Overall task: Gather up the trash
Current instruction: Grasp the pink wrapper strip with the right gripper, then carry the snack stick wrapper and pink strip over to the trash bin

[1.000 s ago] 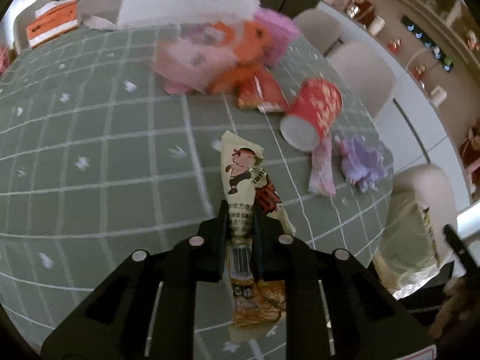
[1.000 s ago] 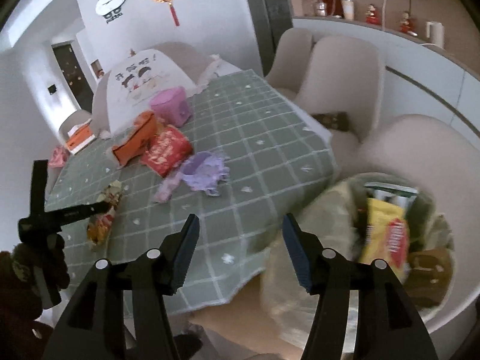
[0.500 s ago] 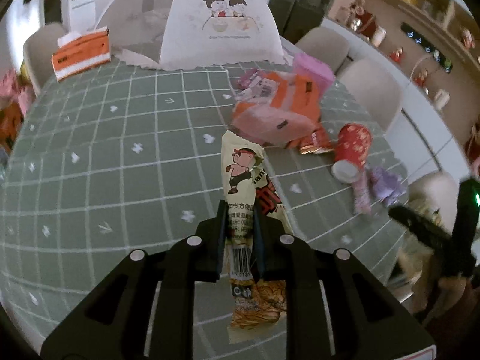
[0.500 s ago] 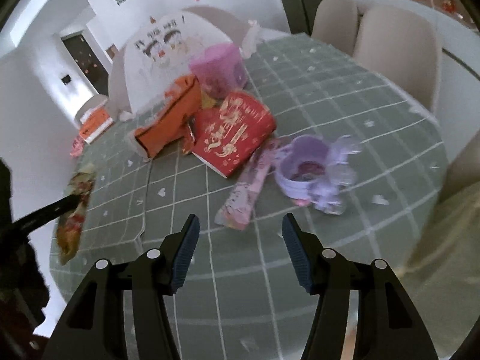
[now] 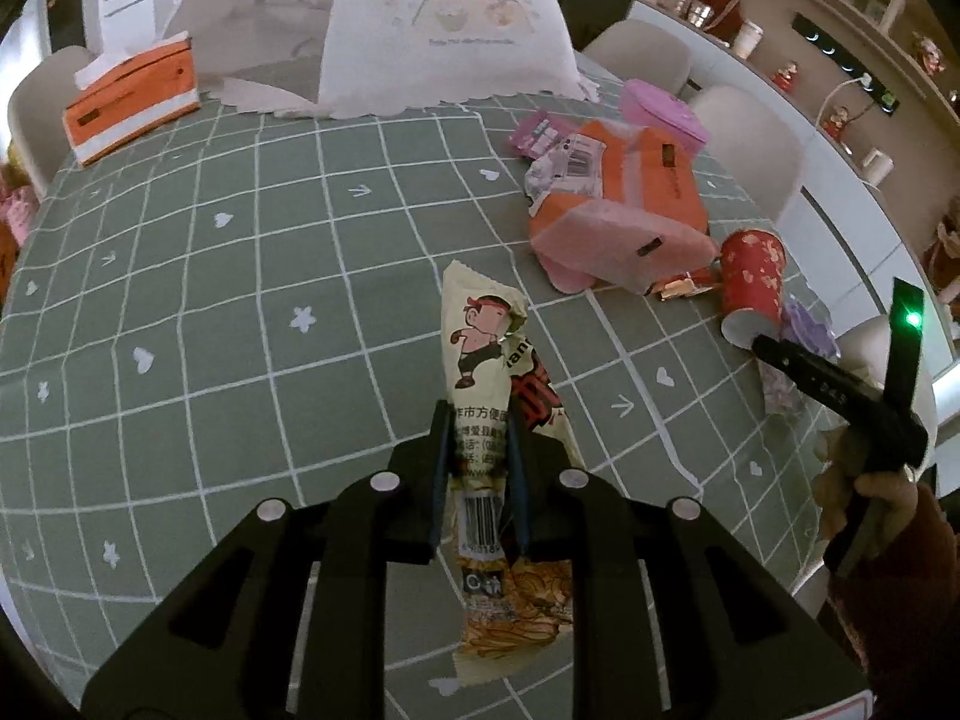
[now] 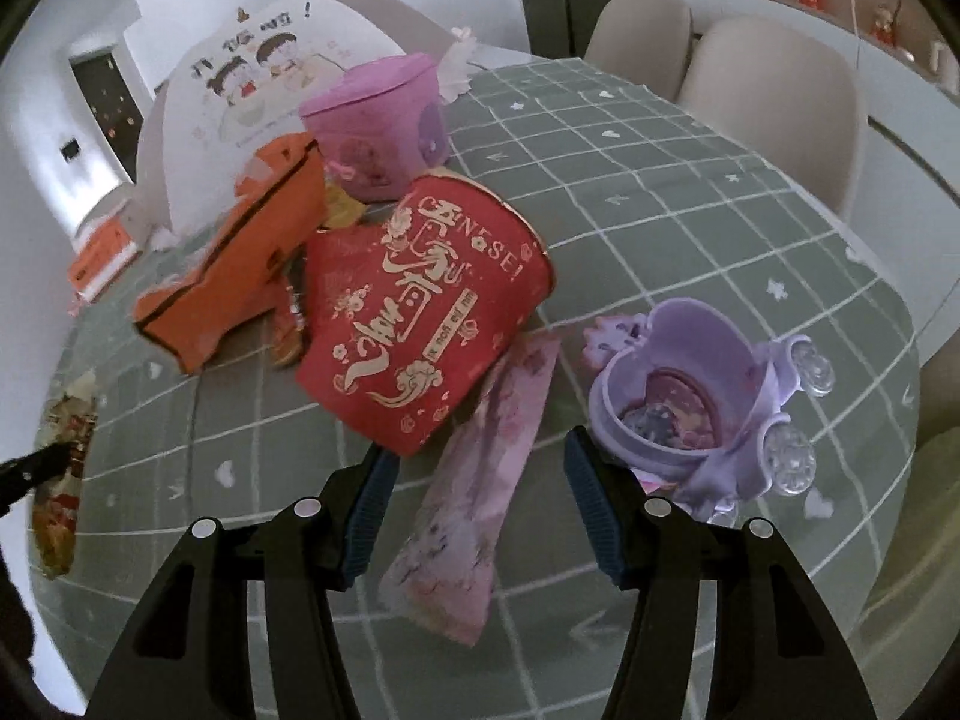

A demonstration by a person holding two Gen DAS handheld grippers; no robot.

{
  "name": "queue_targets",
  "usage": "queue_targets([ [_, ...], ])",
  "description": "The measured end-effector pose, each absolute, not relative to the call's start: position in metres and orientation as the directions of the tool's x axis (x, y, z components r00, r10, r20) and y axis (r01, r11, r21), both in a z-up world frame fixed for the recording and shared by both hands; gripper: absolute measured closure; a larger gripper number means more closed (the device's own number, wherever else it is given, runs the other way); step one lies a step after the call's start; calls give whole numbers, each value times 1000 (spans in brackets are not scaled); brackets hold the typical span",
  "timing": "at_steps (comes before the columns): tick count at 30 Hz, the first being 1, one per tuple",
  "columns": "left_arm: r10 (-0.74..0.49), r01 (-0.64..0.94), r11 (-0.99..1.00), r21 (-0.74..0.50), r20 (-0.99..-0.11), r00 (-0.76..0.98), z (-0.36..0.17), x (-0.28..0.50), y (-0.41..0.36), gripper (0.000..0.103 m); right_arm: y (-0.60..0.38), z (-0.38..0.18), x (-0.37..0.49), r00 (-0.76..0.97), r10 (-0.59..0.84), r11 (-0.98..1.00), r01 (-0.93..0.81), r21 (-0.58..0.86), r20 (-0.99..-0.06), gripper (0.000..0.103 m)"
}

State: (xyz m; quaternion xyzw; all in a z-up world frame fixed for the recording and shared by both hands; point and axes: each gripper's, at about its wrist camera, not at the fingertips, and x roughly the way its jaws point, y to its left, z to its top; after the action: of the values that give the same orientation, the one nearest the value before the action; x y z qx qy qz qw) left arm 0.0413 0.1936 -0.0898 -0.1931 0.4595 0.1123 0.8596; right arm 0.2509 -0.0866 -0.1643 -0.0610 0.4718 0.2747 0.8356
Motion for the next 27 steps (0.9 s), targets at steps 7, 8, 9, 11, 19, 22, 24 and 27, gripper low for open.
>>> queue_targets([
  [7,-36,-356,891,-281,-827,561,-97,46,197,87,-80,-165,258,358,384,830,-538,148,-851,80],
  [8,-46,-356,888,-293,-825,563,-98,48,197,87,-81,-163,255,353,388,828,-540,153,-852,83],
  [9,-53,-356,884,-302,-823,566,-98,48,196,87,-82,-161,253,351,388,826,-542,153,-852,86],
  [11,-62,-356,880,-316,-818,572,-99,49,193,87,-85,-154,244,349,391,821,-551,151,-852,89],
  [19,-99,-326,871,-369,-780,618,-89,53,179,87,-102,-112,210,379,415,810,-569,145,-827,90],
  [22,-107,-308,870,-385,-757,644,-78,59,173,87,-107,-93,202,408,424,809,-571,136,-808,90],
  [24,-112,-294,872,-392,-744,659,-71,63,170,87,-113,-80,196,430,431,811,-570,132,-793,90],
  [27,-122,-265,878,-398,-723,680,-60,68,163,87,-125,-63,188,469,432,820,-560,119,-770,90],
])
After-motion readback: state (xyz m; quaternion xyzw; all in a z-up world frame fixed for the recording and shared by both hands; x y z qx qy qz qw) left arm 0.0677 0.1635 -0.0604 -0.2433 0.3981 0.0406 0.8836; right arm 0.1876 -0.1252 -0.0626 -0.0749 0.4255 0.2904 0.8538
